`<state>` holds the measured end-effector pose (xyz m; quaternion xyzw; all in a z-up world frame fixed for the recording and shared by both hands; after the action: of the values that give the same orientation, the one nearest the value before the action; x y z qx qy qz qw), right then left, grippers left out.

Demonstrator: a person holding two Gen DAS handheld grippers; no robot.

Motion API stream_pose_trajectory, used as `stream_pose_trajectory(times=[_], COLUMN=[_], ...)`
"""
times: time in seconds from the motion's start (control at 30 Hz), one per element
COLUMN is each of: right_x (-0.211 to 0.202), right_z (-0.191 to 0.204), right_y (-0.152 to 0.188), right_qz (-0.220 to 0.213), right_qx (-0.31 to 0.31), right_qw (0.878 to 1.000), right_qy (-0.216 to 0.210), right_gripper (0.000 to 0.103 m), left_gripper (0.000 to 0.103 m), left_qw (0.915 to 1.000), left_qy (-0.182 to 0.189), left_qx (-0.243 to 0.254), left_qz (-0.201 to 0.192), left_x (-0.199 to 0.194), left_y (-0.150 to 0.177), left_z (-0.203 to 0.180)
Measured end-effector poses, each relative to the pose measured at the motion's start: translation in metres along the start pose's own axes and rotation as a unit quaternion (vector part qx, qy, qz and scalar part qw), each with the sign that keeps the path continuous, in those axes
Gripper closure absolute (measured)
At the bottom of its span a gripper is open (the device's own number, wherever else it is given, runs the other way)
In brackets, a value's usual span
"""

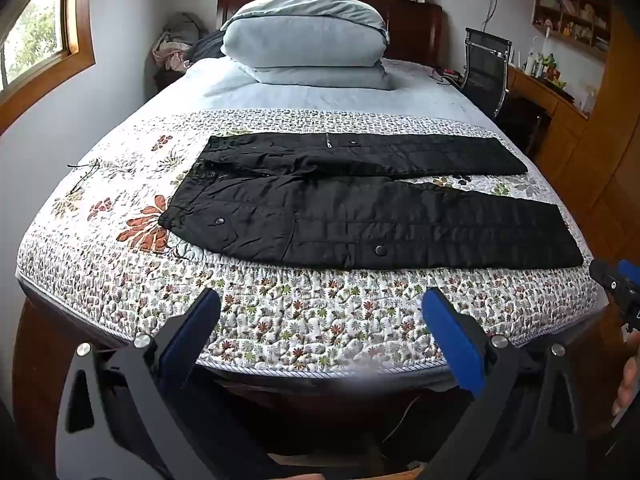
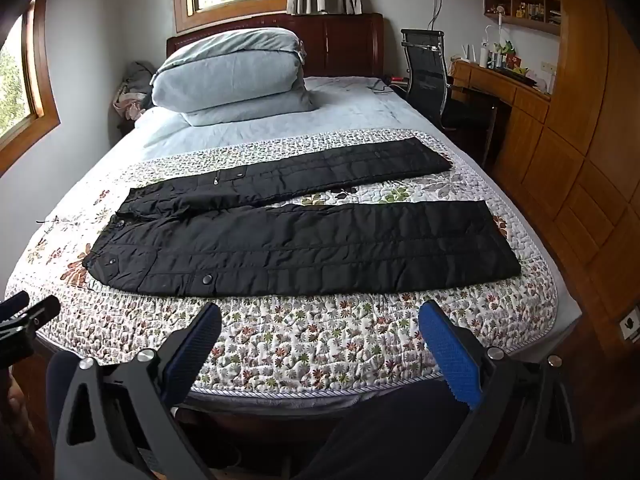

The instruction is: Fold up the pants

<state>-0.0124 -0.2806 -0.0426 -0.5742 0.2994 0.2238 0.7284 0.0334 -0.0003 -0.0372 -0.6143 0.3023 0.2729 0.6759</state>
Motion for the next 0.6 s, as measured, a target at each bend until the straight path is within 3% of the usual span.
stream_pose_trajectory(times=[0.6], right_x=[-0.0002], right_z=[0.0004], right_y=[0.0017], right_qz=[-0.004], right_qx=[0.000], right_qw=[1.000], right_qy=[0.000], right_gripper=[0.003], left_gripper=[0.003], left_qw=[1.0000], left_qy=[-0.004], left_qx=[0.005], left_qz=[-0.001], left_x=[0.0009], left_y=[0.0020], left_z=[0.0000])
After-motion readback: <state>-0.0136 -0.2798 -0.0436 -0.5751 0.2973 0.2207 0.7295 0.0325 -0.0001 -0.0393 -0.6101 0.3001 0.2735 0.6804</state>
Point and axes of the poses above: each gripper's, at about its wrist camera, not at the fingertips, and x roughly the way its jaws point, z to its left, y to its underside, the point moved 5 cm from there along x, roughly the way its jaws point, and after that the axes turned 9 degrees about x, right-handed, at the moved point
